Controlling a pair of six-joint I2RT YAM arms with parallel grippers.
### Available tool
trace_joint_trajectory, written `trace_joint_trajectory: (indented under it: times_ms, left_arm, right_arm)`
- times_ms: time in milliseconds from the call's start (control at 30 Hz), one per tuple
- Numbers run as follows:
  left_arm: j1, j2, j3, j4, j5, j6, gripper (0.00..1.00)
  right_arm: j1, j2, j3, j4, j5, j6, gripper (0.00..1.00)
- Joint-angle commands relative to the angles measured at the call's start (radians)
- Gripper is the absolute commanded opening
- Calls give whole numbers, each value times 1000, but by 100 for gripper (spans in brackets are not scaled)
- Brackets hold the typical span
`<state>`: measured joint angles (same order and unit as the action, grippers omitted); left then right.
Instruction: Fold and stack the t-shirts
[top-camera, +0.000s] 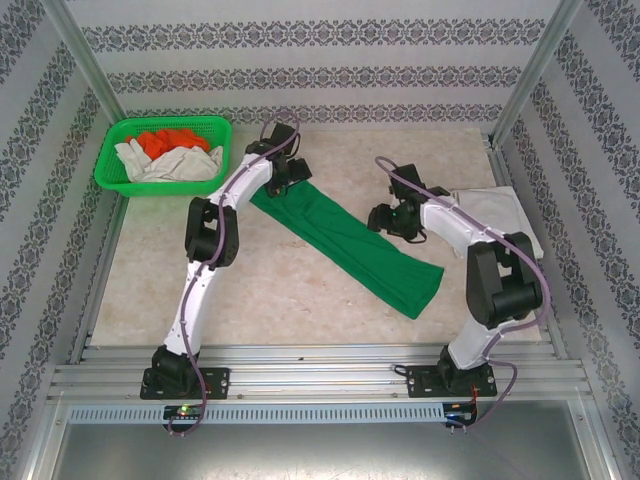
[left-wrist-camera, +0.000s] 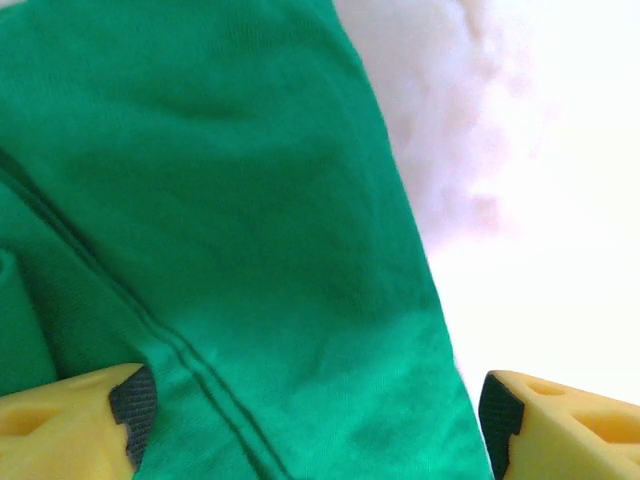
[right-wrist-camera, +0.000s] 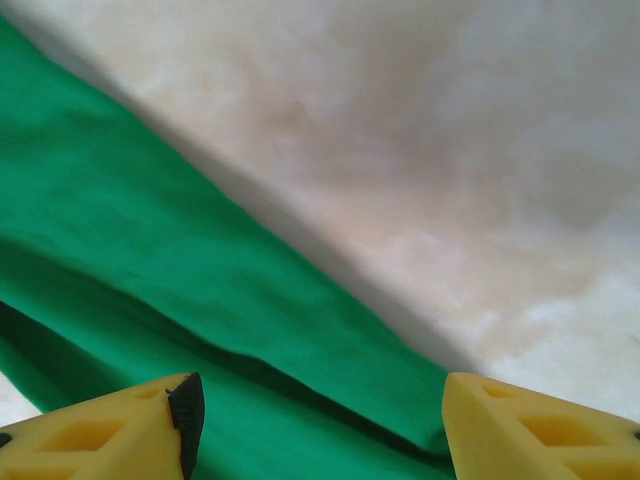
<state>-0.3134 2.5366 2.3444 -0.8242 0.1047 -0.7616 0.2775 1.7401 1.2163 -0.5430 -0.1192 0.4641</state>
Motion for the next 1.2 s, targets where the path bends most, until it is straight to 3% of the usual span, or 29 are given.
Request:
trace_joint_trajectory:
  times_ms: [0,67,367,500,667,833,1033,1167]
  left_arm:
    - [-4,-193,-63,-93,-47,78,88]
    - [-3,-308,-177,-74,-83,94,95]
    - [-2,-880,-951,218,-216,55,94]
    - [-2,-1020,-1141,234,-224,-8,94]
    - [-2,-1064,-1209,216,-225,-45,94]
    - [-2,-1003,-1176,230,-210,-35,94]
    - [-6,-901,-1081,281,-92,2,94]
    - [-16,-908,-1074,367,-91,-11,94]
  right_arm:
    - [41,102,130,38,-17,-27,65]
    - [70,172,217,40,-29,-33,65]
    - [168,547,699,9,-184,-1,64]
    - [187,687,854,11,-267,69,64]
    - [196,812,991,-11,-296,131,62]
    - [164,889,1095,-69,-252,154,61]
    - [61,893,1116,-120,-166,144,61]
    - [-9,882,1111,-121,-122,144,61]
